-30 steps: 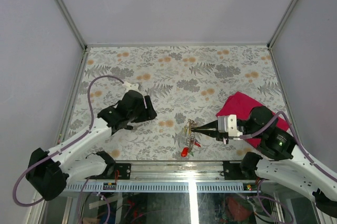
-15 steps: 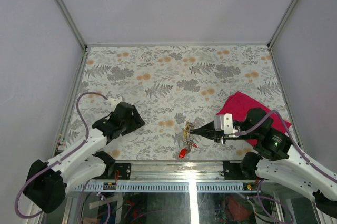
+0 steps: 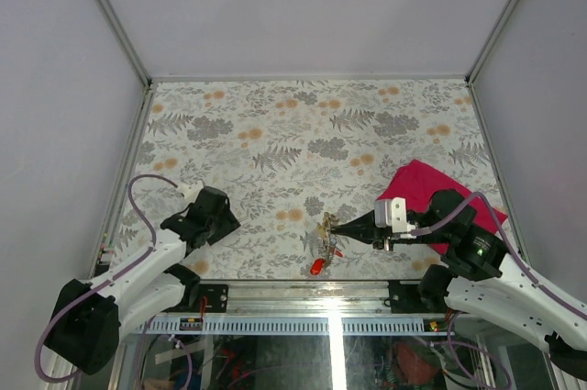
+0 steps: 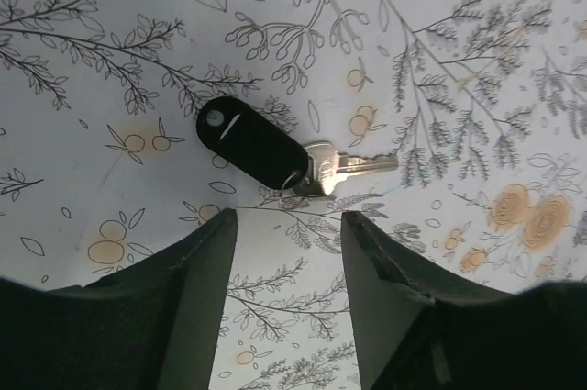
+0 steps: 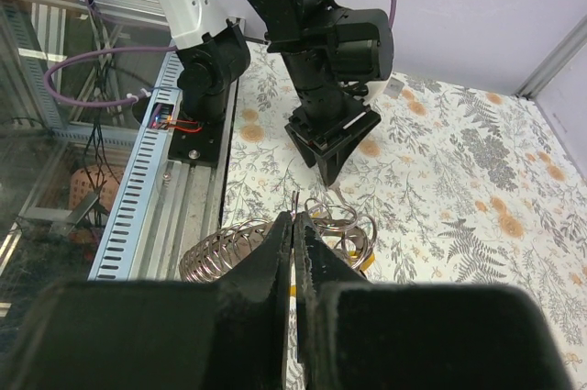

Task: Put the keys on the keyring

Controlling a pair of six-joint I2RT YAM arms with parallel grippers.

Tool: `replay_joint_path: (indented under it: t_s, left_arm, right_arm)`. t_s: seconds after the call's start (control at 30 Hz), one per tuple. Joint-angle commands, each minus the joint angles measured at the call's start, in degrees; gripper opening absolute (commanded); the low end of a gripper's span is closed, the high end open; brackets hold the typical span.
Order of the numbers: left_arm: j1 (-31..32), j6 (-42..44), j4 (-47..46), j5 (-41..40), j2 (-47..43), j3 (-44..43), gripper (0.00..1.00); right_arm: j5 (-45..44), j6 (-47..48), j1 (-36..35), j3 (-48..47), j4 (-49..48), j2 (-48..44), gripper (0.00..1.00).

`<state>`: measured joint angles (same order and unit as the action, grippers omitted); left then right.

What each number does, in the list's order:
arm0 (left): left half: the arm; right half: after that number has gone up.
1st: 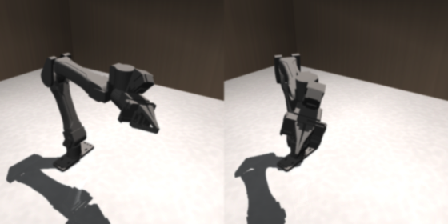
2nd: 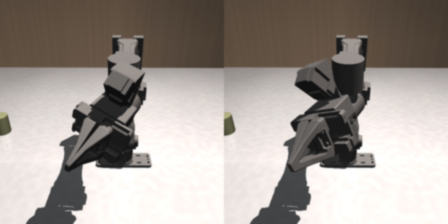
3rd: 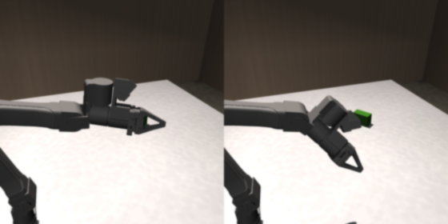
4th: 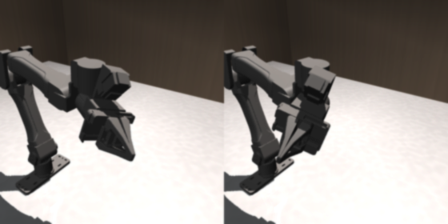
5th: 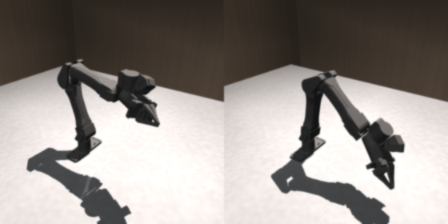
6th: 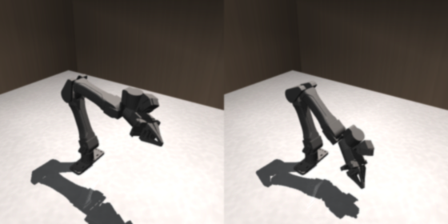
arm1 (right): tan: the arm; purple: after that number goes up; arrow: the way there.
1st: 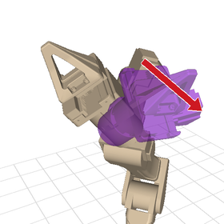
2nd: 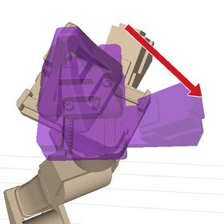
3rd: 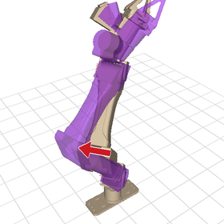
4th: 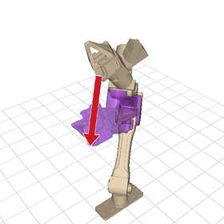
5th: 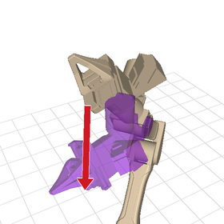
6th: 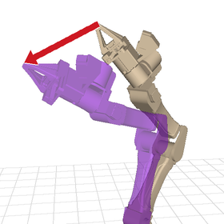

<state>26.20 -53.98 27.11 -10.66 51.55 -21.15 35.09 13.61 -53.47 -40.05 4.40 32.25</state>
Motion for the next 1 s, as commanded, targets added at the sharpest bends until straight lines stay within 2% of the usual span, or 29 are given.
replay_joint_path:
  t_s: [0.0,0.13,0.47,0.83,0.97]
  left_arm:
    - [-0.6,-0.6,-5.14,0.62,1.6,1.25,0.5]
    - [-0.77,-0.69,-6.45,1.29,2.3,1.87,0.47]
    - [-1.26,0.38,-7.43,1.69,3.22,1.92,0.29]
    - [-1.23,1.97,-5.65,0.03,2.08,1.24,0.01]
    - [-1.22,3.7,-2.59,-0.9,-0.91,-1.1,0.0]
  right_arm:
    - [0.05,-0.81,-0.11,-0.99,-5.11,-0.31,0.0]
    - [0.31,-0.81,-0.07,-1.06,-5.21,0.0,0.0]
    - [0.72,-1.02,-0.1,-1.45,-5.29,0.89,0.0]
    - [1.29,-1.62,-0.05,-1.48,-5.34,1.35,0.0]
    - [1.54,-1.89,-0.12,-1.53,-5.07,1.24,0.0]
